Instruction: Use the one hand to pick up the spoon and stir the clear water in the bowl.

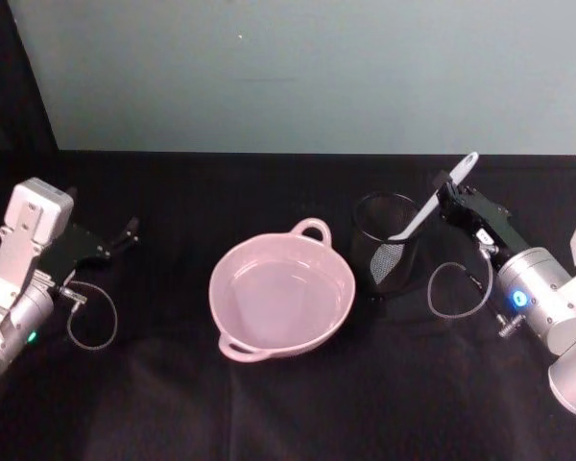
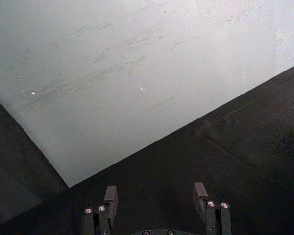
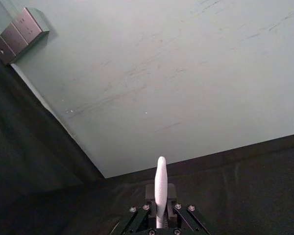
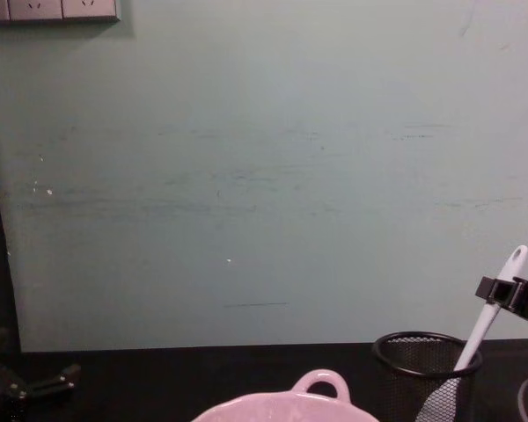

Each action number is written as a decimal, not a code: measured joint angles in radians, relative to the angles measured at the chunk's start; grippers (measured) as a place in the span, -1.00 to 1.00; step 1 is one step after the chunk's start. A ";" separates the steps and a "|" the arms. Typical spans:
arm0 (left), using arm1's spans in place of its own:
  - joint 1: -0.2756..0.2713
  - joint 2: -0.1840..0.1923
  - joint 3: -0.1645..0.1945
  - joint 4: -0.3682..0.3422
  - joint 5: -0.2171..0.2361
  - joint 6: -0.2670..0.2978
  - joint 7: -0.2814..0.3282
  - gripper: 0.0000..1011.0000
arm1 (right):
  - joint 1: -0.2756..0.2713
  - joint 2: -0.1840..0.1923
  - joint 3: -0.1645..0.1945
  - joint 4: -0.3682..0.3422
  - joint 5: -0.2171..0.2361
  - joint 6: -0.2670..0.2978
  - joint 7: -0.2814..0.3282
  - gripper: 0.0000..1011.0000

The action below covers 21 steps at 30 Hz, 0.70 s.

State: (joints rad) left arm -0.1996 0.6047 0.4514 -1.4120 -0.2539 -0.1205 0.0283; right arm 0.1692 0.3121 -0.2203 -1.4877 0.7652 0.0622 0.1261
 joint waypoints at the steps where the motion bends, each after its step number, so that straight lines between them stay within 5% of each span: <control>1: 0.000 0.000 0.000 0.000 0.000 0.000 0.000 1.00 | -0.001 0.000 0.000 -0.002 -0.004 0.000 0.002 -0.77; 11: 0.000 0.000 0.000 0.000 0.000 0.000 0.000 1.00 | -0.011 0.037 -0.016 -0.071 -0.081 0.005 0.048 -0.77; 21: 0.000 0.000 0.000 0.000 0.000 0.000 0.000 1.00 | 0.010 0.118 -0.040 -0.184 -0.190 0.130 0.049 -0.77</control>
State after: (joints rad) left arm -0.1995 0.6047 0.4514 -1.4120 -0.2539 -0.1205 0.0283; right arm 0.1796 0.4299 -0.2605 -1.6715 0.5756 0.1917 0.1755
